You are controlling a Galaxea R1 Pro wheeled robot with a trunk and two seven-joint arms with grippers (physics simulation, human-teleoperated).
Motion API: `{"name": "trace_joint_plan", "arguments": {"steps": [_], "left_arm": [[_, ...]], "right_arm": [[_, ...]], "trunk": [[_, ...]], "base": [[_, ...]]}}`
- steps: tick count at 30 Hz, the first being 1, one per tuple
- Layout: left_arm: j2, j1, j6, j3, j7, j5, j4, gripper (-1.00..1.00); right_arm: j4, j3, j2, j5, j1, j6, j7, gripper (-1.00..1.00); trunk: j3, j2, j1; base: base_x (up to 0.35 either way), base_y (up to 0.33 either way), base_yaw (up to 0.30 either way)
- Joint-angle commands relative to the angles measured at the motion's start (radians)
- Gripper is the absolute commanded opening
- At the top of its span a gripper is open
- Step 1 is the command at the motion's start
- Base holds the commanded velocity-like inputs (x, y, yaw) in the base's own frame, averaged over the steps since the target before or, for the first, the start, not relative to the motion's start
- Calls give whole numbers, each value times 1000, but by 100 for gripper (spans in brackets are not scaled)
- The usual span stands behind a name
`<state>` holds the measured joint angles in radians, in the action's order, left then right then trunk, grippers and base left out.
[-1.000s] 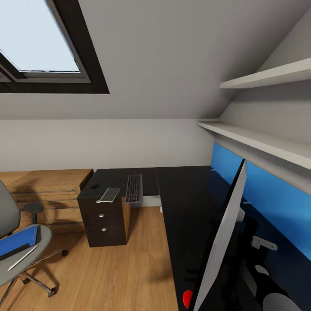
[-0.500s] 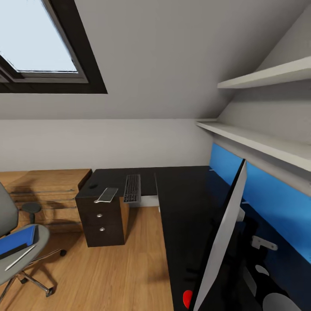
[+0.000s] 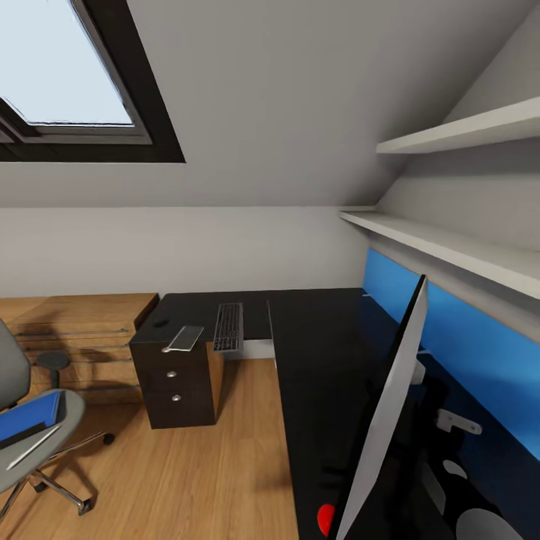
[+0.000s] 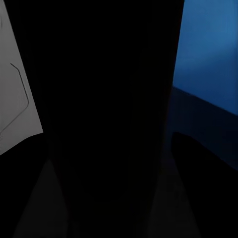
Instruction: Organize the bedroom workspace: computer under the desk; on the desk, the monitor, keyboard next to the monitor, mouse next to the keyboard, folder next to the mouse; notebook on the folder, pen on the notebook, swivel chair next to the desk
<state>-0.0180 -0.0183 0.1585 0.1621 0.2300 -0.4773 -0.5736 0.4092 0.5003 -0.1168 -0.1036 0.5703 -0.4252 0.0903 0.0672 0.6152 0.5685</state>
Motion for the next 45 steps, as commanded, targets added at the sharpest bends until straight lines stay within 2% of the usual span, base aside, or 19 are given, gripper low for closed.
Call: {"name": "trace_joint_plan", "arguments": {"steps": [1, 15, 45], "left_arm": [[1, -1, 6, 8, 8, -10, 0, 100], [1, -1, 6, 8, 8, -10, 0, 100], [1, -1, 6, 8, 8, -10, 0, 100]], "right_arm": [[0, 4, 0, -13, 2, -3, 3, -100], [0, 4, 3, -8, 2, -3, 5, -100], [2, 6, 2, -8, 2, -3, 3, -100]], "trunk": [[2, 2, 0], [2, 2, 0], [7, 2, 0]], "base": [[-13, -133, 0], [-10, -47, 42], [0, 0, 246]]}}
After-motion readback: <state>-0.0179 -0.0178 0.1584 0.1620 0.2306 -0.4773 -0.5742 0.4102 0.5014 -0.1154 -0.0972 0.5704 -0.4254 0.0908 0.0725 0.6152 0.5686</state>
